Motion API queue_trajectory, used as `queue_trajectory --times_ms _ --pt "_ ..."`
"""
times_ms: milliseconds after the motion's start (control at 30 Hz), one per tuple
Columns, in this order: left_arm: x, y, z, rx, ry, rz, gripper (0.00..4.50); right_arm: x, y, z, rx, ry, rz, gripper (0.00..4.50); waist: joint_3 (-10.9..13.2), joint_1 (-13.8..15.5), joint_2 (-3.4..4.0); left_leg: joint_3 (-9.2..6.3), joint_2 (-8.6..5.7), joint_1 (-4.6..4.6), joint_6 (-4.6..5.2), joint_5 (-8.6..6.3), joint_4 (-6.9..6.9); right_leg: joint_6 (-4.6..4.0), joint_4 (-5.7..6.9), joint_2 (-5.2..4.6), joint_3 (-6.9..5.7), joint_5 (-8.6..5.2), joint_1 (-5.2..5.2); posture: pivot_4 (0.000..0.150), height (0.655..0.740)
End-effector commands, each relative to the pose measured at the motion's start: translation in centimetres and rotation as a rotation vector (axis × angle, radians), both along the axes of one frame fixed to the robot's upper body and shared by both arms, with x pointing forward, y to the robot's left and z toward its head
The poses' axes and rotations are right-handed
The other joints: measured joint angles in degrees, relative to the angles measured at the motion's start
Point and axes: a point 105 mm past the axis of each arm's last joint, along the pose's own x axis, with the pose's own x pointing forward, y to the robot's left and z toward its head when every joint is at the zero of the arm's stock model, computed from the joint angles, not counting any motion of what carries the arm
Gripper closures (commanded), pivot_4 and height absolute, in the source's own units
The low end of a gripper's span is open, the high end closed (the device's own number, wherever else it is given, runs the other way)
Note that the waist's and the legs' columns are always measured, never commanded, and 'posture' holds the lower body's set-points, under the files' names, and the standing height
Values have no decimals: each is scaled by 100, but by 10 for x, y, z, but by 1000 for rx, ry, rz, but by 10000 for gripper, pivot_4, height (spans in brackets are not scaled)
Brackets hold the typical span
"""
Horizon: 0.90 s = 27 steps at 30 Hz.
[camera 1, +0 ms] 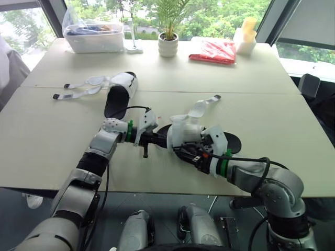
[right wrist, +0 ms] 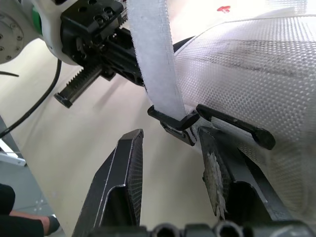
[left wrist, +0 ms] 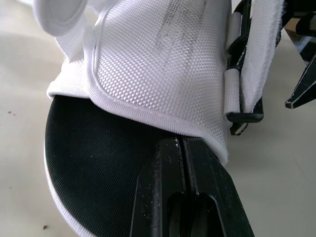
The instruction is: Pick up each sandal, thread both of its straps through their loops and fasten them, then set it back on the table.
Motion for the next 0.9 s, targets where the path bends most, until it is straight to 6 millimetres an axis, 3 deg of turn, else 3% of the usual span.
queue_trajectory --times_ms 33,67,267,467,567,700,900 --pt "-3 -6 -3 14 2 -26 45000 2 10 -1 31 -8 22 39215 0 -2 0 0 0 0 0 0 0 0 0 0 0 0 0 1500 7288" --pt "-3 -5 -3 15 1 -25 45000 3 10 -5 24 1 15 44493 0 -5 0 0 0 1 -1 0 0 0 0 0 0 0 0 1500 7288" --pt "-2 -4 -2 17 1 -19 45000 0 9 -13 19 17 37 44493 0 -9 0 1 2 4 -1 1 -1 0 0 1 3 0 2 1500 7288" --pt "-2 -4 -3 17 1 -20 45000 -3 12 -6 49 -15 52 44493 0 11 0 1 1 1 -1 1 -2 0 -1 1 2 0 1 1500 7288" --pt "-2 -5 -3 17 1 -23 45000 -5 13 -5 63 -6 56 35941 0 14 0 1 1 1 -1 1 -2 0 -1 1 2 0 1 1500 7288" --pt "-2 -6 -2 15 0 -26 45000 -3 12 -6 45 -20 41 17180 0 6 0 1 1 2 -1 1 -2 0 -1 1 2 0 1 1500 7288" --pt "-2 -6 -3 18 -2 -27 45000 2 18 -4 71 -20 42 17180 0 2 0 1 2 3 -1 1 -2 0 -1 1 3 0 1 1500 7288"
